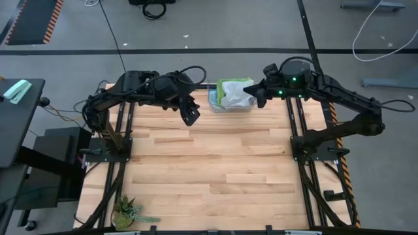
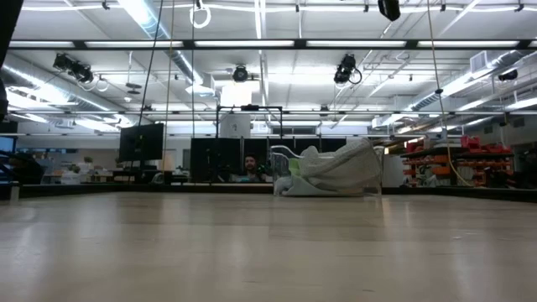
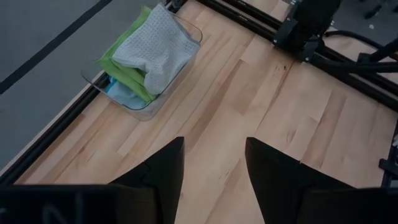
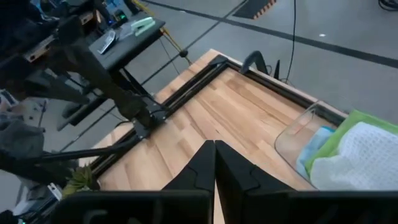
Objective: Fold microfiber towels
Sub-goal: Return to Home Position
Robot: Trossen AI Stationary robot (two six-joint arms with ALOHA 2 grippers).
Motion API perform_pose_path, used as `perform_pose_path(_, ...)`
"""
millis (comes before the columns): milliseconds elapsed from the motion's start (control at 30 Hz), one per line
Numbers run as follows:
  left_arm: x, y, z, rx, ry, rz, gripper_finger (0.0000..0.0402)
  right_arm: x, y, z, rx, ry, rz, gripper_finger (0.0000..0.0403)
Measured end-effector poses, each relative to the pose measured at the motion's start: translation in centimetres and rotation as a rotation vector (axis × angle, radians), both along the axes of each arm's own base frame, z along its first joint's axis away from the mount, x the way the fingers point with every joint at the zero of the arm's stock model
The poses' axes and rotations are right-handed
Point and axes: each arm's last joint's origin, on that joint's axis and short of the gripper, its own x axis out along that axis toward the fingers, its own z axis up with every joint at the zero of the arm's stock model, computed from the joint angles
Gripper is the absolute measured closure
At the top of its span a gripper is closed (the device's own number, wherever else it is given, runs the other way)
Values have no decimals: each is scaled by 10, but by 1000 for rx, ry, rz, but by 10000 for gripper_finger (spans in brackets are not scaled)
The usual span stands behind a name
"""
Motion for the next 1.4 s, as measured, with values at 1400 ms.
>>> perform_pose_path(1400,-38,-157,7,281,-155,-139,221,-76,173,17,-46,-103,944,387)
